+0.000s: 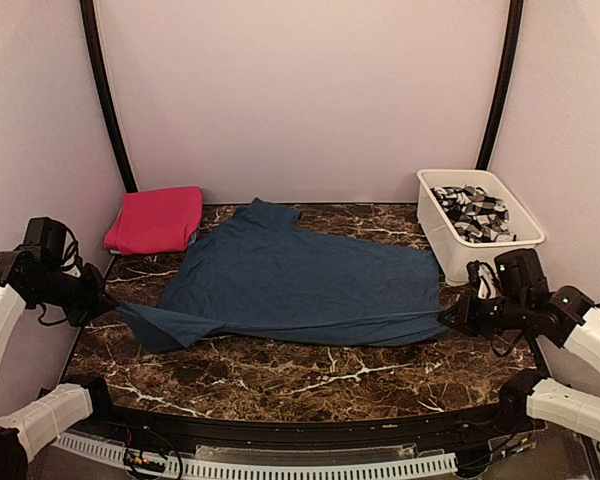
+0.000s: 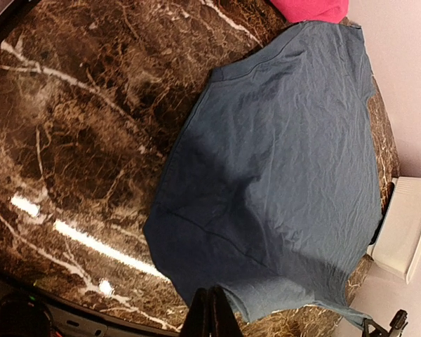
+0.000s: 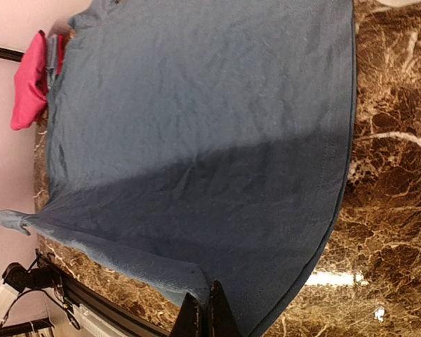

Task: Fold and stack the mixed laundry pile
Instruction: Flatten out the crumpled T-shirt at the center of the board, then fold the flattened T-shirt at the center of the board.

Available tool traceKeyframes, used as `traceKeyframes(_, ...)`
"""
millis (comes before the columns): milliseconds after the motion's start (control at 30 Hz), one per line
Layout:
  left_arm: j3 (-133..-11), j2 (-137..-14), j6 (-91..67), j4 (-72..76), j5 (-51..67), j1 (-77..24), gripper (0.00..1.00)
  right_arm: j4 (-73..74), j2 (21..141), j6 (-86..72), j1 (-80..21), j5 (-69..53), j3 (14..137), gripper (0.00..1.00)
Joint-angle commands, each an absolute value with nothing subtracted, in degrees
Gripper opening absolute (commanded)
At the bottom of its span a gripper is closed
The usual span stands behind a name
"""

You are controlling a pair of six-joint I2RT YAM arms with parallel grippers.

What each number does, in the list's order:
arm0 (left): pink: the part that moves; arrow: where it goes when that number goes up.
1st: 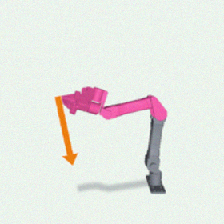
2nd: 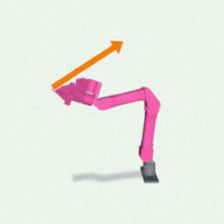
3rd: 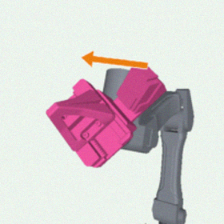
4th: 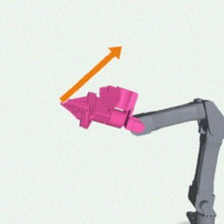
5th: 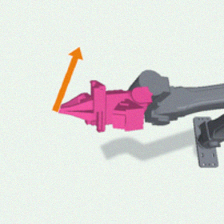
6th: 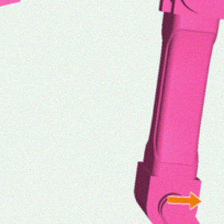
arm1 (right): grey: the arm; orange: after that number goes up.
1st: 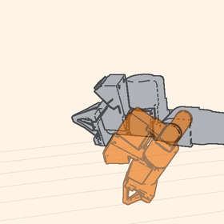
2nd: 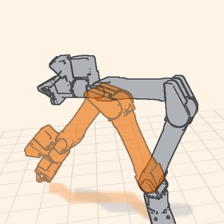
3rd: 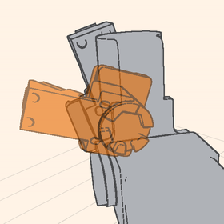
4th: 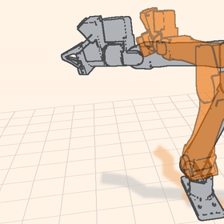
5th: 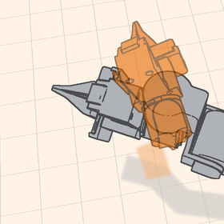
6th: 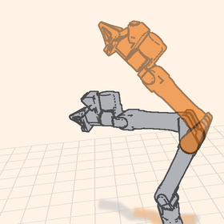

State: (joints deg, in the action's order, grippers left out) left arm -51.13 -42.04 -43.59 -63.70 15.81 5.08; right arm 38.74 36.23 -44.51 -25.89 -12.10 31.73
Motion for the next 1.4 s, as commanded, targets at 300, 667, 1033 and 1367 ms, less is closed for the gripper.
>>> traceKeyframes(300,-60.85,-71.71,-35.5,-39.07,12.71,-3.3,0.0,30.05,51.46,-44.28,-25.32,-3.76,33.4,0.0)
traceKeyframes(667,-79.32,-96.7,-26.75,-34.45,8.6,-11.7,0.0,23.09,62.06,-39.25,-20.66,-4.28,36.23,0.0)
traceKeyframes(1033,-88.97,-109.54,-23.53,-33.41,6.86,-14.4,0.0,19.64,67.5,-36.52,-17.23,-6.17,35.13,0.0)
traceKeyframes(1367,-94.47,-113.25,-21.57,-33.95,5.88,-14.59,0.01,17.98,73.8,-34.34,-17.18,-5.85,36.87,0.0)
